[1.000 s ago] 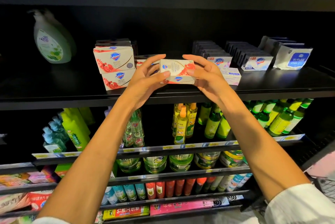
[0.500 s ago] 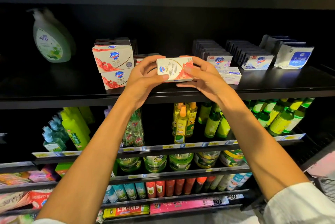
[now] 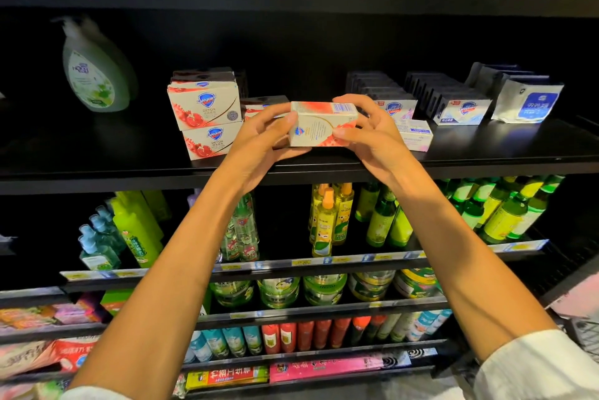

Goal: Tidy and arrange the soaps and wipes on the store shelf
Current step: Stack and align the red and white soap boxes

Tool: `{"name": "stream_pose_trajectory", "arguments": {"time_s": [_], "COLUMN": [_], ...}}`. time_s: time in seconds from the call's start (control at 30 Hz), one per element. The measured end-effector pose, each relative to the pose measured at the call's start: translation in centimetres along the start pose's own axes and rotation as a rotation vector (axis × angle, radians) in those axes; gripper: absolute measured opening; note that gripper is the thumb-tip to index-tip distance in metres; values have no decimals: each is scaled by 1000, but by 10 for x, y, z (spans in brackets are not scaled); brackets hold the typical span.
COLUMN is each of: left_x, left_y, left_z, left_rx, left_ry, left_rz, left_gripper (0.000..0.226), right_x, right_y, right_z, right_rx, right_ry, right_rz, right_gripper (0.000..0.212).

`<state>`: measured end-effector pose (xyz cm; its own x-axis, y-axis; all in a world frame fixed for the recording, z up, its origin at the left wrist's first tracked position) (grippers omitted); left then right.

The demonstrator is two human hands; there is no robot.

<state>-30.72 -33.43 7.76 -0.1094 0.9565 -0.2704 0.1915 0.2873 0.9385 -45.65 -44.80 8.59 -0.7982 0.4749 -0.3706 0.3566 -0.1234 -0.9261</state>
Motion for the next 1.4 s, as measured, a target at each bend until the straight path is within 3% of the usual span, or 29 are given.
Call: {"name": "stream_pose_trajectory", "arguments": {"time_s": [0.23, 0.53, 0.77, 0.97, 1.4], "left_x": [-2, -2, -2, -3, -1], "left_y": [-1, 2, 2, 4, 3], "left_z": [2, 10, 8, 3, 7], "left_rx": [-14, -33, -32, -26, 6], "left_ry": [4, 26, -29, -43, -29], "left_rz": [8, -74, -88, -79, -104], "left_gripper": [20, 49, 42, 52, 43], "right_x": [1, -2, -3, -1, 0], "right_y": [2, 8, 9, 6, 2], "right_z": [-2, -5, 0, 5, -2], "right_rx": [76, -6, -2, 25, 22], "right_ry": [3, -9, 2, 18, -39], "right_rz": [-20, -144, -127, -48, -51], "right_gripper": [51, 41, 37, 37, 54]}}
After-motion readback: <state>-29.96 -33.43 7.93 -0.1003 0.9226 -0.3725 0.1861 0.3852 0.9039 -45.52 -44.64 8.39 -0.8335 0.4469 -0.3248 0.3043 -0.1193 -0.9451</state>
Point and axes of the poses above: each hand's wrist, its own x-axis away from the middle knuckle, its own z-axis out of the back of the hand, y = z × x, the point moved 8 cm from there along -x, towards the middle knuckle, and after that the axes turned 10 degrees about -y, right-handed, at the moved point
